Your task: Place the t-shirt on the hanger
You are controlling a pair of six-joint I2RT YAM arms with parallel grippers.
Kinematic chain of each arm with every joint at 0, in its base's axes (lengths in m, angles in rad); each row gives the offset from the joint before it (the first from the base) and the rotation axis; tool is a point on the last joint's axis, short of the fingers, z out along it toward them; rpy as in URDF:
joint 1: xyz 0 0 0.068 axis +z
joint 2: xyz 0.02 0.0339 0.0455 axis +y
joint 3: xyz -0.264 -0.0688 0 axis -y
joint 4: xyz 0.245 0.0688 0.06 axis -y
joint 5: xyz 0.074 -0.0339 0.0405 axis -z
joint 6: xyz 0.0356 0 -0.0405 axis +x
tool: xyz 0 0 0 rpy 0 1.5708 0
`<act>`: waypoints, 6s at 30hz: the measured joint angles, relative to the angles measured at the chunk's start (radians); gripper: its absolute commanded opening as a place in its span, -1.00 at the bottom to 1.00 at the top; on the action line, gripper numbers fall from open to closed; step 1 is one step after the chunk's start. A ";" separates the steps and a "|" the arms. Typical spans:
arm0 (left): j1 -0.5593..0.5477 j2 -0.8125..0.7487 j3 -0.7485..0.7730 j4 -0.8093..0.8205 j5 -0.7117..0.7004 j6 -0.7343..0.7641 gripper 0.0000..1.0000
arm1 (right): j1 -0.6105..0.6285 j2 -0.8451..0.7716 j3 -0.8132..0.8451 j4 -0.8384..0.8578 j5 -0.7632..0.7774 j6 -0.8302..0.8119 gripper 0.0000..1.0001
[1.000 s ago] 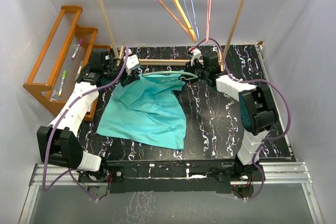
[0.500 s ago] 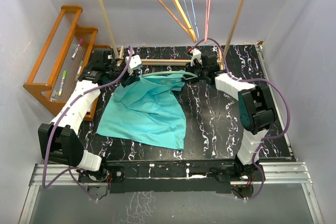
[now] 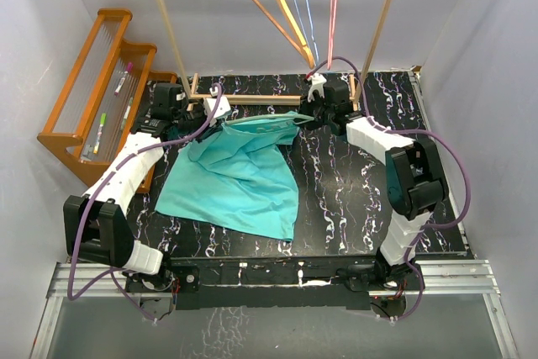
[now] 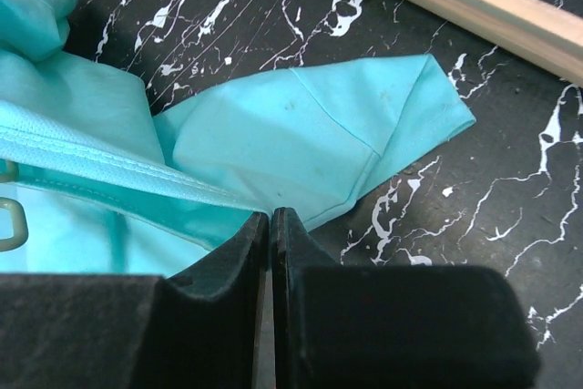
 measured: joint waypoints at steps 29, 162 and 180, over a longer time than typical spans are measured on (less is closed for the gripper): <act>0.000 0.029 0.080 -0.134 0.072 0.023 -1.00 | -0.010 0.039 0.014 -0.062 -0.076 0.001 -0.79; 0.098 0.187 0.482 -0.365 0.220 -0.117 0.47 | 0.162 -0.119 -0.167 0.350 -0.449 -0.184 -0.84; 0.173 0.103 0.401 -0.283 0.256 -0.151 -0.05 | 0.098 -0.238 -0.253 0.586 -0.527 -0.041 -0.84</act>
